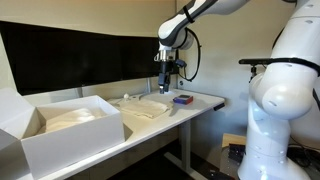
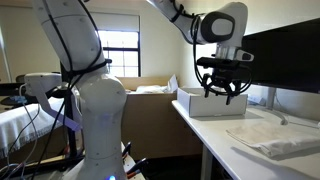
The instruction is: Take two folded white cloths out of the white box on the left
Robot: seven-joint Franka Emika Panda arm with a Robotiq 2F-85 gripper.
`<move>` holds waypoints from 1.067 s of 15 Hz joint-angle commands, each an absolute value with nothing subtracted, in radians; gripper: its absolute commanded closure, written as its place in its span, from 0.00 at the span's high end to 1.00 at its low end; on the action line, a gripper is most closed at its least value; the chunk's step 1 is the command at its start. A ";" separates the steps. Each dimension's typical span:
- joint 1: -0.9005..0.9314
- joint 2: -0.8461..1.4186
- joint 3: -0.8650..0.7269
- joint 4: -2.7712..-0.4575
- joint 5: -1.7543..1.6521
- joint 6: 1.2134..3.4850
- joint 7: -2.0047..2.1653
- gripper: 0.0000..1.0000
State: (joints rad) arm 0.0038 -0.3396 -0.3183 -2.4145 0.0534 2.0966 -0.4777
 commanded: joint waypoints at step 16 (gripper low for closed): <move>0.024 -0.215 -0.084 -2.253 0.122 2.106 -0.211 1.00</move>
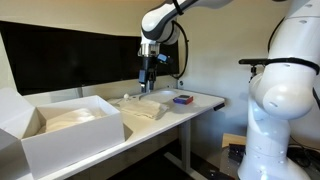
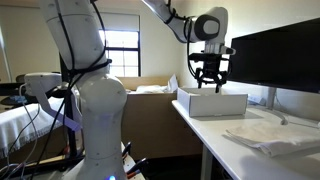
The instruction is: Take two folded white cloths out of the white box on the left
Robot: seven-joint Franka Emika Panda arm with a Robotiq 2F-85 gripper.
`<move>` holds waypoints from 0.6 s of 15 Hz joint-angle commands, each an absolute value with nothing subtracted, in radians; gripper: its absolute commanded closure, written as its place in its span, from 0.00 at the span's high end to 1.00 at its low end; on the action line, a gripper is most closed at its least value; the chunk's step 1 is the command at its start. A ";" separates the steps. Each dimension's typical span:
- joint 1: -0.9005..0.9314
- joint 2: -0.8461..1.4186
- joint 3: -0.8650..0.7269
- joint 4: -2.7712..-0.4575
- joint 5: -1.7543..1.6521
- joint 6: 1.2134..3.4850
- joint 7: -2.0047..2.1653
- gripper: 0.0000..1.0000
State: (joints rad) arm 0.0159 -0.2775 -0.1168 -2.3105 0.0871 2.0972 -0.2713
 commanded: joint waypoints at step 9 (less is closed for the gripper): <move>0.077 0.001 0.026 -1.989 0.206 2.162 -0.145 1.00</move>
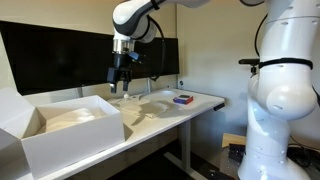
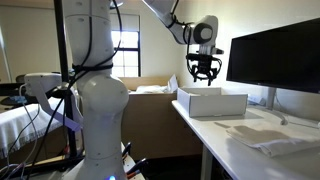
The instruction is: Take two folded white cloths out of the white box on the left
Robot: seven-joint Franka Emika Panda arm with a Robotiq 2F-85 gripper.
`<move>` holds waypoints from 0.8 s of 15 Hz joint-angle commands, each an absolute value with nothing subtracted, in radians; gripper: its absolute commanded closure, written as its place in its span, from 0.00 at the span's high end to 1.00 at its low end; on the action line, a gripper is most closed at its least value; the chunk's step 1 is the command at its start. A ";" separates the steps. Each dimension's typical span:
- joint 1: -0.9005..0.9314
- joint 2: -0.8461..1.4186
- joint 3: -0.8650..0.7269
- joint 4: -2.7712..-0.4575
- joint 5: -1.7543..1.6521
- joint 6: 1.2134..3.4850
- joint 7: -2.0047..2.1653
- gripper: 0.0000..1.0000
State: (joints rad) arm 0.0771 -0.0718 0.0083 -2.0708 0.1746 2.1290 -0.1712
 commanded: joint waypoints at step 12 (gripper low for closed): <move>0.066 0.100 0.046 -1.897 0.208 2.151 -0.167 1.00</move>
State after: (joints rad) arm 0.0802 0.0780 0.0325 -1.9063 0.1786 2.1569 -0.1458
